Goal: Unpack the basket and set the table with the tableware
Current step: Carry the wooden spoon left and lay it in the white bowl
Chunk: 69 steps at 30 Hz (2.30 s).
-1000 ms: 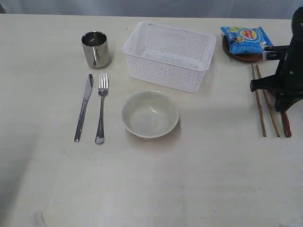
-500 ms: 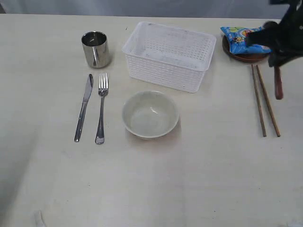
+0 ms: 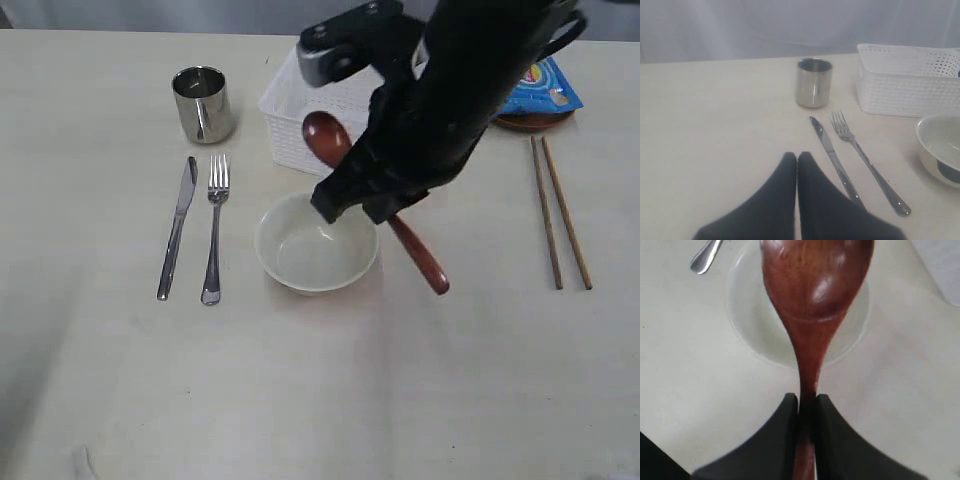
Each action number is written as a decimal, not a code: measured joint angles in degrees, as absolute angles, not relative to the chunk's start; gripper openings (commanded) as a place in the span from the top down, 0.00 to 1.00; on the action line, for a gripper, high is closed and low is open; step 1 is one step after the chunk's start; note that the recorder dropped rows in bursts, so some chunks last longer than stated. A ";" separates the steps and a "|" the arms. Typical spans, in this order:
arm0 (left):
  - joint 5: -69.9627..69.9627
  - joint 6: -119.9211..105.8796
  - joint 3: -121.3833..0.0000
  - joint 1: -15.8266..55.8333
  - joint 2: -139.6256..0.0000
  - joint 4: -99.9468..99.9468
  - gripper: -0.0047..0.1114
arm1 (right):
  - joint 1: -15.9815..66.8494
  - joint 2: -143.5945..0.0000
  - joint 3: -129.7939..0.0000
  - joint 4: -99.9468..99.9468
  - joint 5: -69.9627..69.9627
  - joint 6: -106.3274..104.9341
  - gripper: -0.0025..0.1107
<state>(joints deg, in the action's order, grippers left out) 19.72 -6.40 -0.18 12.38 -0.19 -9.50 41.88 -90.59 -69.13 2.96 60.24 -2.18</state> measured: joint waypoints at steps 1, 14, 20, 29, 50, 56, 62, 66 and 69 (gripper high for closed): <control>19.72 -6.40 -0.18 12.38 -0.19 -9.50 0.96 | 42.45 -91.53 -69.13 2.96 60.24 -2.33 0.98; 19.72 -6.40 -0.18 12.38 -0.19 -9.50 0.96 | 43.25 -98.24 -69.67 3.13 63.11 -2.33 0.98; 19.72 -6.40 -0.18 12.38 -0.19 -9.50 0.96 | 43.35 -101.43 -77.20 3.13 67.32 -2.44 0.98; 19.72 -6.40 -0.18 12.38 -0.19 -9.50 0.96 | 43.54 -106.59 -82.39 3.61 69.73 -2.44 0.98; 19.72 -6.40 -0.18 12.38 -0.19 -9.50 0.96 | 43.54 -112.38 -81.90 3.73 69.94 -2.33 0.93; 19.72 -6.40 -0.18 12.38 -0.19 -9.50 0.96 | 43.54 -112.38 -81.90 3.73 69.94 -2.33 0.66; 19.72 -6.40 -0.18 12.38 -0.19 -9.50 0.96 | 43.54 -112.38 -83.18 3.61 69.96 -2.33 0.64; 19.72 -6.40 -0.18 12.38 -0.19 -9.50 0.96 | 43.54 -111.63 -86.72 2.88 69.84 -2.24 0.64; 19.72 -6.40 -0.18 12.38 -0.19 -9.50 0.96 | 43.54 -108.96 -88.17 0.00 69.84 -2.09 0.64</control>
